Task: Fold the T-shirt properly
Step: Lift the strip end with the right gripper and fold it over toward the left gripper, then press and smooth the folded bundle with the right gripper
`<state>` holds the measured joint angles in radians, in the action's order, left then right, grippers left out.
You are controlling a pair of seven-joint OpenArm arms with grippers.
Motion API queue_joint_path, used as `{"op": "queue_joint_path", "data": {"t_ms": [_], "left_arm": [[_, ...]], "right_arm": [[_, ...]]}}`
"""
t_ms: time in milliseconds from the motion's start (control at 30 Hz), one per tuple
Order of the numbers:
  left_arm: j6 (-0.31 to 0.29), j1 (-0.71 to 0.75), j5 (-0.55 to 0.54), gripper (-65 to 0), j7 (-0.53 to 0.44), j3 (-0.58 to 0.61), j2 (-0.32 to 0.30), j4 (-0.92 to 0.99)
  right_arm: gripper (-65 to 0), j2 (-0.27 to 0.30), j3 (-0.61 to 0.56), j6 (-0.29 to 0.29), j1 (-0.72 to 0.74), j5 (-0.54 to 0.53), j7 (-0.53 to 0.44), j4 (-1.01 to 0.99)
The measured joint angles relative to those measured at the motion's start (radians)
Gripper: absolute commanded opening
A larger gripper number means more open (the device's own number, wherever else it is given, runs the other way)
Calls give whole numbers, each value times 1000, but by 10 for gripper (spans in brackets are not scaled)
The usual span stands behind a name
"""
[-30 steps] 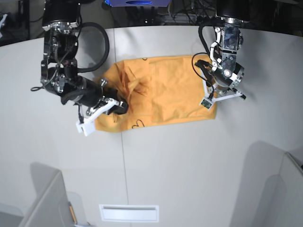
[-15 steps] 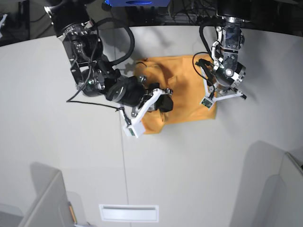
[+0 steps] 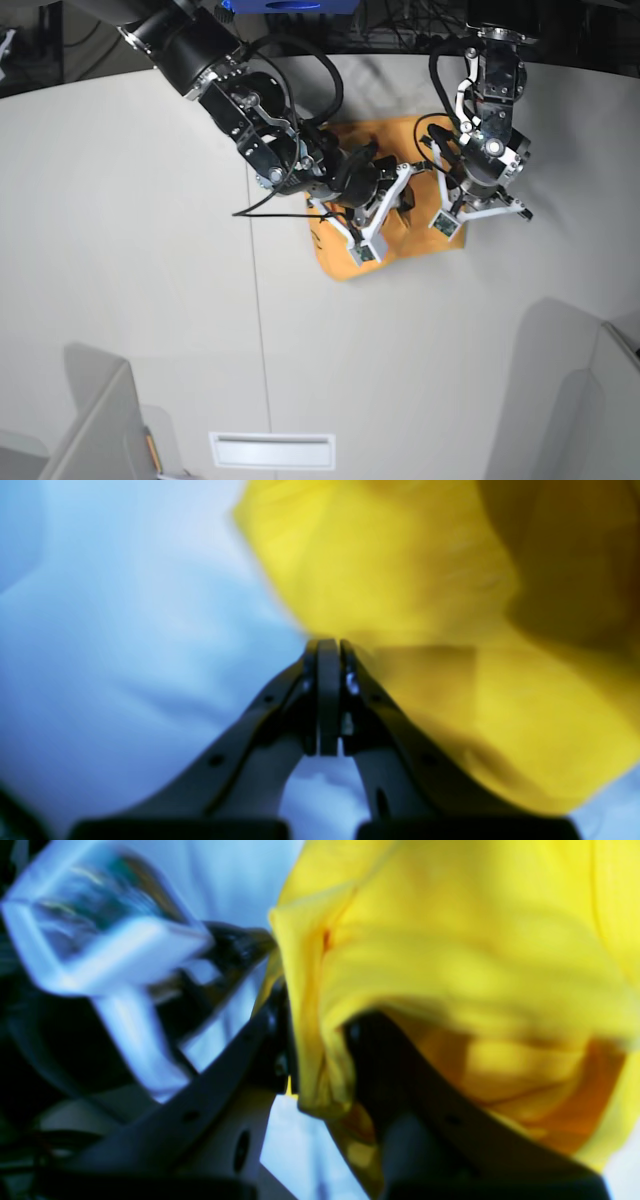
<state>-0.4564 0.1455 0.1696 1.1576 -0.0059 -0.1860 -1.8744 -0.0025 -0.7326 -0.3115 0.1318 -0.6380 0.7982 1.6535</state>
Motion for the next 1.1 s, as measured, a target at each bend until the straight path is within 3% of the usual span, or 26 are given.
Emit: {"op": "queue_joint_path", "data": {"t_ms": [67, 167, 433, 567, 633, 800, 1067, 1100], "left_arm": [[0, 4, -11, -650, 6, -40, -35, -41], [3, 4, -3, -650, 98, -180, -47, -62], [-5, 18, -21, -650, 111, -437, -116, -53], [0, 18, -3, -650, 112, -560, -170, -5], [0, 18, 0, -650, 111, -599, -180, 23], [-3, 18, -15, -650, 108, -674, -204, 105], [0, 18, -9, -650, 108, -718, -214, 129], [-1, 27, -9, -650, 107, -719, -221, 130]], "right_arm": [[-650, -5, -31, 0, 20, 6, -27, -28], [-650, -22, -72, 6, 83, 7, -41, -134], [-636, -92, -89, 0, 107, 11, -71, -270], [-297, -108, -135, 5, 127, 3, -76, -316], [-195, -109, -140, 5, 125, -5, -74, -319], [-255, -109, -142, 4, 142, -4, -73, -314], [-281, -133, -395, -4, 224, -8, -69, -305], [-281, -134, -401, -31, 234, -13, -69, -304]]}}
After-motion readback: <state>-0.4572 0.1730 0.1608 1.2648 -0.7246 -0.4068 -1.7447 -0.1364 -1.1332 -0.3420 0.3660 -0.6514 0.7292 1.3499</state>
